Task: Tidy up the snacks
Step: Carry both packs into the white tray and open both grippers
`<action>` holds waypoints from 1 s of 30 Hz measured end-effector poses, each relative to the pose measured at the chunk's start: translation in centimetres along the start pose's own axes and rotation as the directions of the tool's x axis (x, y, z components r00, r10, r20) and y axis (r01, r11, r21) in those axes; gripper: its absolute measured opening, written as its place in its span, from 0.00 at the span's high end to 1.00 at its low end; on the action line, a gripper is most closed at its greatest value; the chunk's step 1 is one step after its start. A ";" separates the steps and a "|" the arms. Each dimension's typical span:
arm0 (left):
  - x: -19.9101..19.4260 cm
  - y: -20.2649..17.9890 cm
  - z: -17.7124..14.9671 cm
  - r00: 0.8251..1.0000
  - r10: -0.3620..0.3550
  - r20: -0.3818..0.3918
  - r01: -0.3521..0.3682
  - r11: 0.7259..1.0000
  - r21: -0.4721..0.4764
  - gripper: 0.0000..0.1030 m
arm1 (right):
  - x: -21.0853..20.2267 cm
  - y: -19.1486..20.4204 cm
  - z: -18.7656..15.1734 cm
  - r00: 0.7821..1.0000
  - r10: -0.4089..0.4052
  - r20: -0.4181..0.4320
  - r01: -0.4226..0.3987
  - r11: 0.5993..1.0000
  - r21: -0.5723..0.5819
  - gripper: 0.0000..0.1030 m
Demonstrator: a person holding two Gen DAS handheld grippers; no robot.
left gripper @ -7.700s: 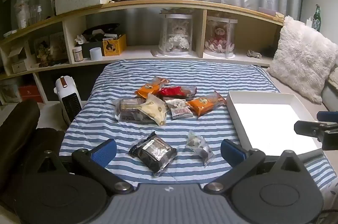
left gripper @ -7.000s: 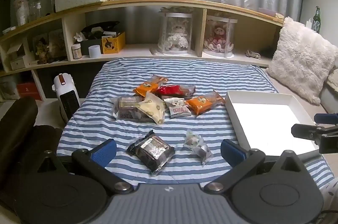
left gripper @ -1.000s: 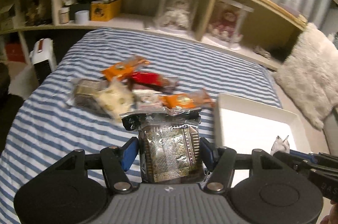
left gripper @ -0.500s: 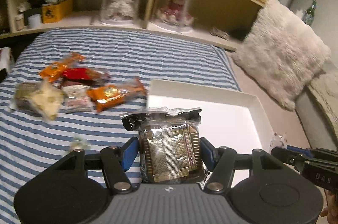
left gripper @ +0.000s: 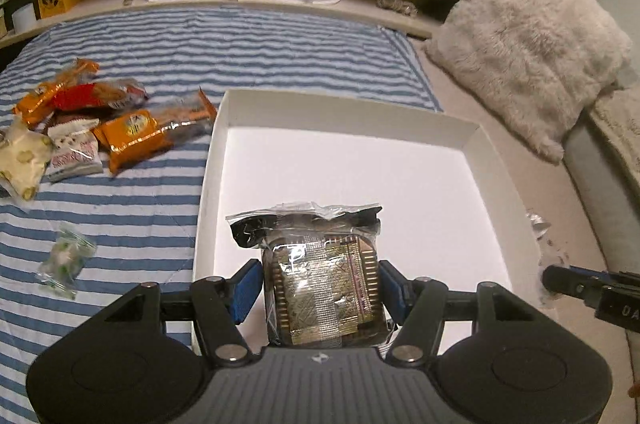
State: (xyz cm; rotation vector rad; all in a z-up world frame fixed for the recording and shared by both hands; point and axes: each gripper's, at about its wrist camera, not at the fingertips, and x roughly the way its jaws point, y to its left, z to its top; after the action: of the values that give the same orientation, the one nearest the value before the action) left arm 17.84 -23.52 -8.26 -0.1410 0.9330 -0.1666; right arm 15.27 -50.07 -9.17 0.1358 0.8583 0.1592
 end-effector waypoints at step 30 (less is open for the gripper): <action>0.4 1.6 -0.7 0.999 0.005 -0.054 0.000 0.995 0.097 0.00 | 4.4 -1.6 0.7 0.995 -0.076 -0.071 0.078 0.997 0.017 0.39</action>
State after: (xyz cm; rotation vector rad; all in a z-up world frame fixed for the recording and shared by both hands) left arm 17.61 -22.07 -9.31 -0.0460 0.9770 -0.2137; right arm 18.73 -50.79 -12.29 0.1161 0.9339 0.0836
